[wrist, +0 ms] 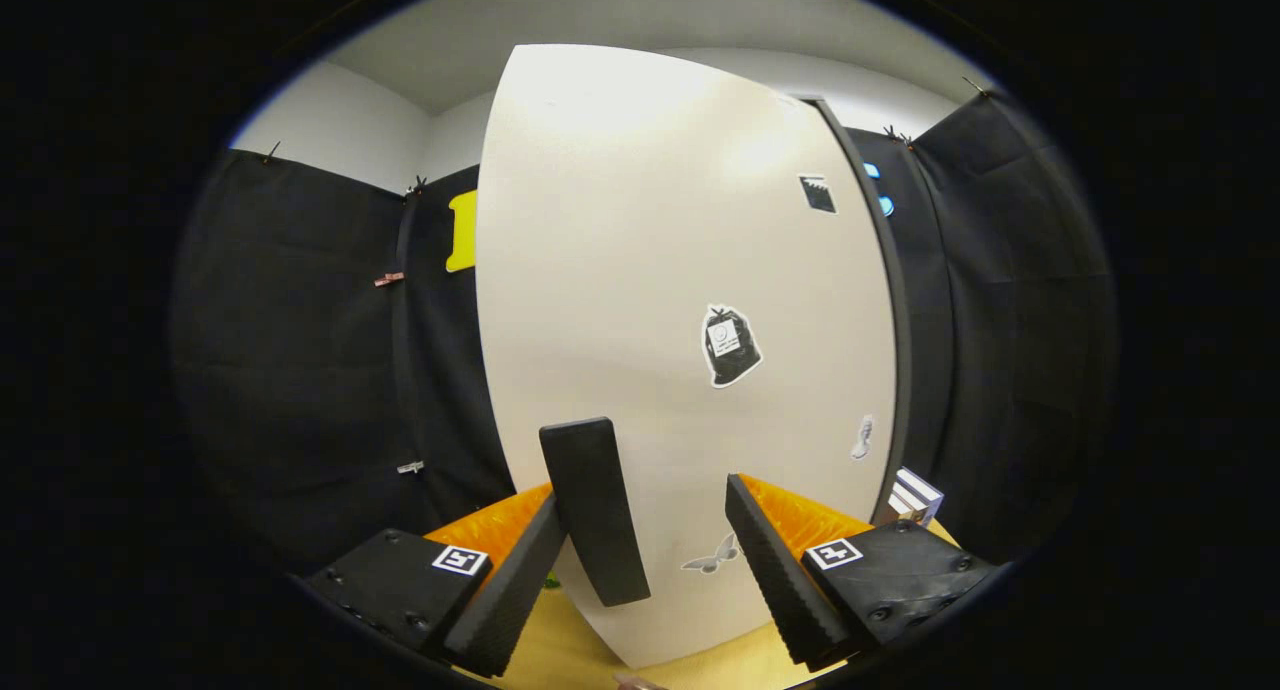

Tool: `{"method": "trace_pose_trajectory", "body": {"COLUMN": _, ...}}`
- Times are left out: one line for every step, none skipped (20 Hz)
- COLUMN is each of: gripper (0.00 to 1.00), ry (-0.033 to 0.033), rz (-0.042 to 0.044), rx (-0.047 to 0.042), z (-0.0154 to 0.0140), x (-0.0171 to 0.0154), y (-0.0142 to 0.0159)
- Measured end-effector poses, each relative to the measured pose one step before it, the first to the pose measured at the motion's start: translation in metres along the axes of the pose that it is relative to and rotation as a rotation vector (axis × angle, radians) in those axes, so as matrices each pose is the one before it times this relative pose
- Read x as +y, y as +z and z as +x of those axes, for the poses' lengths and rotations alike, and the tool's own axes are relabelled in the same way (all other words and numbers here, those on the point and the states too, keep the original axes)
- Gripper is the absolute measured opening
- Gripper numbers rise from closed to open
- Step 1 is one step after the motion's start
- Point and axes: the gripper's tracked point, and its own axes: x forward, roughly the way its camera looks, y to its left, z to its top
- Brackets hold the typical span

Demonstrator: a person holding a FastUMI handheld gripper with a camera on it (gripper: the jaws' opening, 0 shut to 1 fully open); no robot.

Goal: Open the shoe cabinet door, grab the shoes and put them into the shoe cabinet, then close the shoe cabinet door.

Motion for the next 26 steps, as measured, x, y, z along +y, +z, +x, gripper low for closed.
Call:
{"method": "trace_pose_trajectory", "body": {"gripper": 1.0, "ry": -0.00456, "rz": -0.00352, "rx": 0.0017, "z": 0.01082, "x": 0.00303, "y": -0.00129}}
{"method": "trace_pose_trajectory", "body": {"gripper": 1.0, "ry": -0.00322, "rz": -0.001, "rx": 0.00317, "z": 0.01197, "x": 0.00499, "y": -0.00067}}
{"method": "trace_pose_trajectory", "body": {"gripper": 0.99, "ry": 0.00054, "rz": -0.00054, "rx": 0.00138, "z": 0.00672, "x": 0.00366, "y": -0.00092}}
{"method": "trace_pose_trajectory", "body": {"gripper": 0.99, "ry": -0.00996, "rz": -0.00041, "rx": -0.01595, "z": 0.01111, "x": 0.00019, "y": 0.00291}}
{"method": "trace_pose_trajectory", "body": {"gripper": 0.96, "ry": -0.00881, "rz": -0.00006, "rx": -0.00636, "z": 0.00779, "x": 0.0014, "y": 0.00065}}
{"method": "trace_pose_trajectory", "body": {"gripper": 0.97, "ry": -0.00671, "rz": -0.00115, "rx": 0.00003, "z": 0.00749, "x": 0.0026, "y": -0.00187}}
{"method": "trace_pose_trajectory", "body": {"gripper": 0.97, "ry": -0.0082, "rz": -0.00173, "rx": -0.00549, "z": 0.00588, "x": 0.00109, "y": -0.00061}}
{"method": "trace_pose_trajectory", "body": {"gripper": 0.98, "ry": -0.00938, "rz": -0.00338, "rx": -0.00372, "z": 0.00622, "x": 0.00069, "y": -0.00004}}
{"method": "trace_pose_trajectory", "body": {"gripper": 0.97, "ry": -0.00844, "rz": -0.00265, "rx": -0.00289, "z": 0.0059, "x": 0.00044, "y": 0.00015}}
{"method": "trace_pose_trajectory", "body": {"gripper": 0.97, "ry": -0.00803, "rz": -0.0021, "rx": -0.00283, "z": 0.00645, "x": 0.00012, "y": 0.00062}}
{"method": "trace_pose_trajectory", "body": {"gripper": 0.97, "ry": -0.00941, "rz": -0.00338, "rx": 0.00089, "z": 0.00552, "x": -0.00018, "y": -0.00025}}
{"method": "trace_pose_trajectory", "body": {"gripper": 0.97, "ry": -0.01017, "rz": -0.00487, "rx": -0.0039, "z": 0.00569, "x": -0.00121, "y": 0.00112}}
{"method": "trace_pose_trajectory", "body": {"gripper": 0.98, "ry": -0.00858, "rz": -0.00956, "rx": -0.00367, "z": 0.0039, "x": 0.00011, "y": 0.0008}}
{"method": "trace_pose_trajectory", "body": {"gripper": 0.97, "ry": -0.00688, "rz": -0.01054, "rx": -0.00558, "z": 0.0025, "x": 0.00165, "y": 0.00027}}
{"method": "trace_pose_trajectory", "body": {"gripper": 0.97, "ry": -0.00349, "rz": -0.0098, "rx": -0.00398, "z": 0.00344, "x": 0.00011, "y": 0.00057}}
{"method": "trace_pose_trajectory", "body": {"gripper": 0.97, "ry": -0.00344, "rz": -0.00837, "rx": -0.00467, "z": 0.0029, "x": 0.00013, "y": 0.00091}}
{"method": "trace_pose_trajectory", "body": {"gripper": 0.97, "ry": -0.00392, "rz": -0.00623, "rx": -0.00138, "z": 0.0026, "x": -0.00019, "y": 0.0}}
{"method": "trace_pose_trajectory", "body": {"gripper": 0.97, "ry": -0.00318, "rz": -0.0032, "rx": 0.00033, "z": 0.00331, "x": 0.00037, "y": -0.00006}}
{"method": "trace_pose_trajectory", "body": {"gripper": 0.97, "ry": -0.00233, "rz": -0.00122, "rx": 0.00054, "z": 0.00245, "x": 0.00022, "y": -0.00038}}
{"method": "trace_pose_trajectory", "body": {"gripper": 0.97, "ry": -0.00245, "rz": -0.00123, "rx": 0.00231, "z": 0.00246, "x": 0.00049, "y": -0.00068}}
{"method": "trace_pose_trajectory", "body": {"gripper": 0.97, "ry": -0.00724, "rz": -0.00226, "rx": -0.00002, "z": 0.00285, "x": -0.00086, "y": -0.00008}}
{"method": "trace_pose_trajectory", "body": {"gripper": 0.97, "ry": -0.00636, "rz": -0.00301, "rx": 0.00031, "z": 0.00192, "x": -0.00027, "y": -0.00008}}
{"method": "trace_pose_trajectory", "body": {"gripper": 0.98, "ry": 0.0029, "rz": -0.00054, "rx": 0.00224, "z": 0.00102, "x": 0.00056, "y": -0.00109}}
{"method": "trace_pose_trajectory", "body": {"gripper": 0.98, "ry": 0.00276, "rz": 0.00013, "rx": 0.00411, "z": -0.00126, "x": 0.00156, "y": -0.00063}}
{"method": "trace_pose_trajectory", "body": {"gripper": 0.99, "ry": -0.00008, "rz": -0.00194, "rx": 0.00107, "z": -0.00152, "x": -0.00046, "y": -0.00024}}
{"method": "trace_pose_trajectory", "body": {"gripper": 0.99, "ry": -0.00037, "rz": -0.00271, "rx": -0.01057, "z": -0.00258, "x": 0.00035, "y": 0.00286}}
